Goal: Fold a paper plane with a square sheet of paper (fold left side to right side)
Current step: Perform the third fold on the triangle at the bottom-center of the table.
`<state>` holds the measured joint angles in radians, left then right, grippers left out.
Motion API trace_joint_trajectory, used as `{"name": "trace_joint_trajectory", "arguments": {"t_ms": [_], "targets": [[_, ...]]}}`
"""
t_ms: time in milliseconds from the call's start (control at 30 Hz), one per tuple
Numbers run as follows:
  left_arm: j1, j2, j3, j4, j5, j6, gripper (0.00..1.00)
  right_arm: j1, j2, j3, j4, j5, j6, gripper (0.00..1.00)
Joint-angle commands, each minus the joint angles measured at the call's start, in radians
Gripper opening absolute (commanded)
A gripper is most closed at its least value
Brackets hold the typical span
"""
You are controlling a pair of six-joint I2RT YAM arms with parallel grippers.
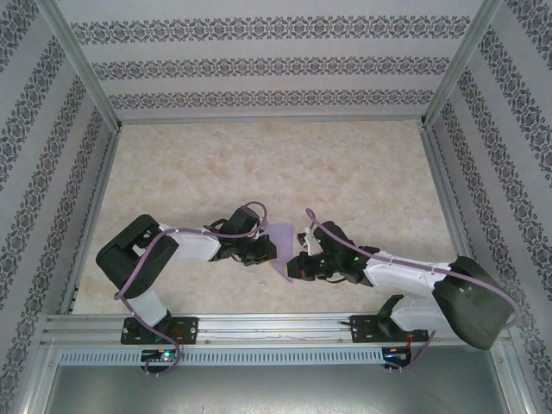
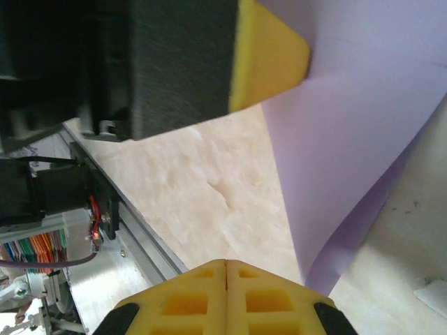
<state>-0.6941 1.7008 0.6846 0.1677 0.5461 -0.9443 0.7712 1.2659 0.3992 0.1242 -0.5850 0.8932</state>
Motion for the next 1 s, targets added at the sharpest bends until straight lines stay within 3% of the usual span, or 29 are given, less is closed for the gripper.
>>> {"name": "trace_joint_trajectory", "arguments": {"t_ms": [0, 967], "targets": [[-0.01, 0.03, -0.033, -0.084, -0.075, -0.001, 0.1, 0.017, 0.045, 0.042, 0.041, -0.001, 0.025, 0.04], [-0.011, 0.025, -0.033, -0.099, -0.077, 0.006, 0.1, 0.027, 0.189, 0.015, 0.057, 0.034, 0.043, 0.04]]}}
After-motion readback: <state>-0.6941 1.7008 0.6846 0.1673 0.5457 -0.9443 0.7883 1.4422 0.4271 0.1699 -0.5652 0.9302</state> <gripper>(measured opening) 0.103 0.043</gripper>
